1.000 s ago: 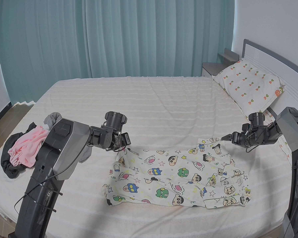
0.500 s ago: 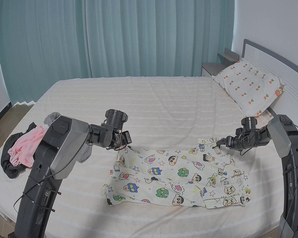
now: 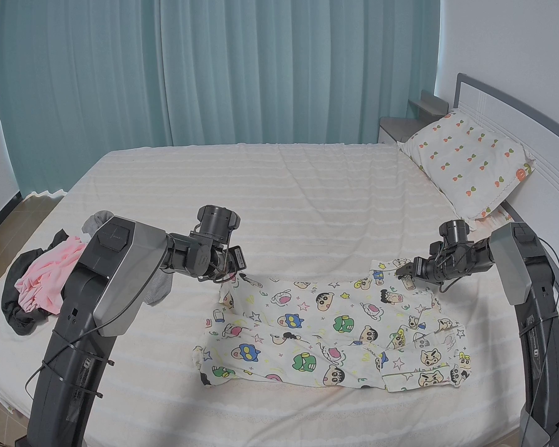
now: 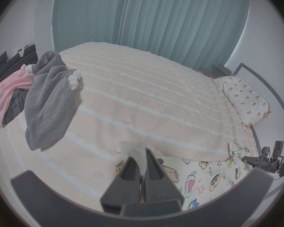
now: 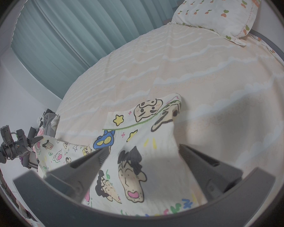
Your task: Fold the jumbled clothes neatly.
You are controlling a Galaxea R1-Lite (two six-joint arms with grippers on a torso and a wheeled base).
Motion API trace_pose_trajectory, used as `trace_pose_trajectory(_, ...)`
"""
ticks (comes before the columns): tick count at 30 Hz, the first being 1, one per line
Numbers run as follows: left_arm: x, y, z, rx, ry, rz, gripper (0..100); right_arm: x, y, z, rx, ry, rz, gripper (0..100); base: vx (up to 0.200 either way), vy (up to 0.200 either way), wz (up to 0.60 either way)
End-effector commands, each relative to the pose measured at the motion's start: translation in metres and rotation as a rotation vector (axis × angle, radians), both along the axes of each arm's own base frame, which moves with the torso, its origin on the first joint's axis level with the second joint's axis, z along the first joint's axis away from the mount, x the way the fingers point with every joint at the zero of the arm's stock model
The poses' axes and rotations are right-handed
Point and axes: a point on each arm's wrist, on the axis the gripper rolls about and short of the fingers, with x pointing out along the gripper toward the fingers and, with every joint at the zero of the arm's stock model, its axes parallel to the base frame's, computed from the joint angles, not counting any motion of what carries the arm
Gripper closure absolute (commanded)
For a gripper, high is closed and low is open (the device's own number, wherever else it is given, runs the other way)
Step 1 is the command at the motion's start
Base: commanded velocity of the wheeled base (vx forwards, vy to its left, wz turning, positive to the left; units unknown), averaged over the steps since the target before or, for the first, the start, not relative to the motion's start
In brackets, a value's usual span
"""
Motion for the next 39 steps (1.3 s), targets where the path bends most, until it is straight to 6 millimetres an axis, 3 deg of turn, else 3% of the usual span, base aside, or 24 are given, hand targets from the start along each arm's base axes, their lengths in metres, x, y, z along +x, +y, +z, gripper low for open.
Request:
trace_pose_trajectory(1,0.000,0.000,0.001,-0.001,-0.001,-0.001,100,0.002,-0.003,-0.002,-0.003,-0.006,-0.011,100,0.000,0.000,0.00)
trace_pose_trajectory(15,0.002,0.002,0.005,0.012,-0.036,0.028,100,-0.007,-0.014,0.030,0.026,-0.126,-0.071,100,0.000,0.000,0.00)
trace_pose_trajectory(30,0.004,0.007,0.003,0.022,-0.106,0.069,100,-0.014,-0.020,0.046,0.060,-0.232,-0.101,100,0.000,0.000,0.00)
trace_pose_trajectory(39,0.000,0.008,0.003,0.028,-0.089,0.057,100,-0.036,-0.023,0.061,0.141,-0.206,-0.021,100,0.000,0.000,0.00)
